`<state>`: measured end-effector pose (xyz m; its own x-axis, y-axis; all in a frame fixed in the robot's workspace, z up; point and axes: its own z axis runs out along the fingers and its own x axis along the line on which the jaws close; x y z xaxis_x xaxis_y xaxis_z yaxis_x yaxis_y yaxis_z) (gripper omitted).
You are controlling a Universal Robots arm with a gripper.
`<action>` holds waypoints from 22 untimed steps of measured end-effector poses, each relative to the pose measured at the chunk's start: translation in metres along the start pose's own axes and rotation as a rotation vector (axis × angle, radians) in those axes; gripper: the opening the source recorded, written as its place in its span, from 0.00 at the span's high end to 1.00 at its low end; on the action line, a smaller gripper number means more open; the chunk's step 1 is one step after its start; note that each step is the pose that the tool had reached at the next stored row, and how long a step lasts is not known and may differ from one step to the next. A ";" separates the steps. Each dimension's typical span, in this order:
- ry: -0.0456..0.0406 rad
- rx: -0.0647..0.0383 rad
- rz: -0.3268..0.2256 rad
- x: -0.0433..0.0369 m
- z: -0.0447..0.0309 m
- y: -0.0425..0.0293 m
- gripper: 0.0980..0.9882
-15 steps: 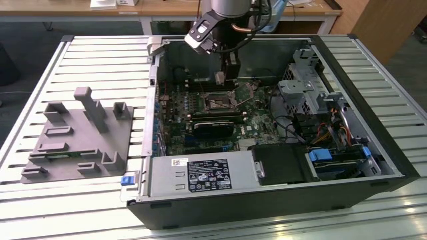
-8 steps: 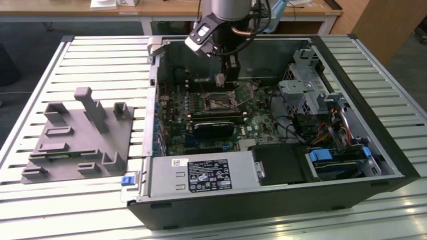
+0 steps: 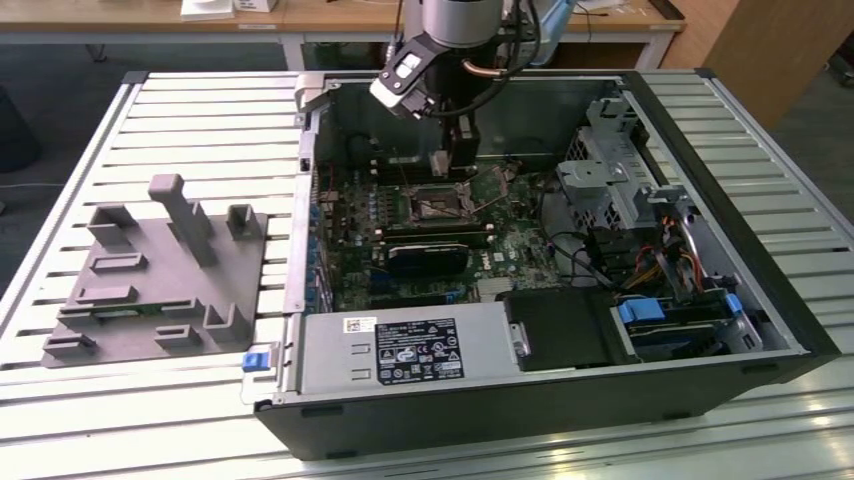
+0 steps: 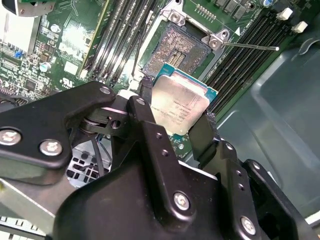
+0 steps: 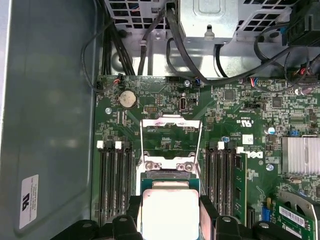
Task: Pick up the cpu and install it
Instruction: 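Place the cpu into insertion slot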
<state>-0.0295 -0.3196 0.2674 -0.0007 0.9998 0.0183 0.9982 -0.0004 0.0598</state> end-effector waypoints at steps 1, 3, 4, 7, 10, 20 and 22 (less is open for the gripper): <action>0.0000 0.000 0.000 0.0000 0.0010 0.0000 0.50; 0.0000 0.000 0.000 -0.0002 0.0131 -0.0008 0.50; 0.0000 0.000 0.000 -0.0002 0.0141 -0.0008 0.50; 0.0000 0.000 0.000 -0.0002 0.0169 -0.0010 0.50; 0.0001 0.000 0.000 -0.0002 0.0198 -0.0012 0.50; 0.0001 0.000 0.000 -0.0004 0.0292 -0.0017 0.50; 0.0001 0.000 0.000 -0.0004 0.0312 -0.0019 0.50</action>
<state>-0.0295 -0.3194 0.2362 -0.0007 0.9998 0.0184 0.9982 -0.0004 0.0599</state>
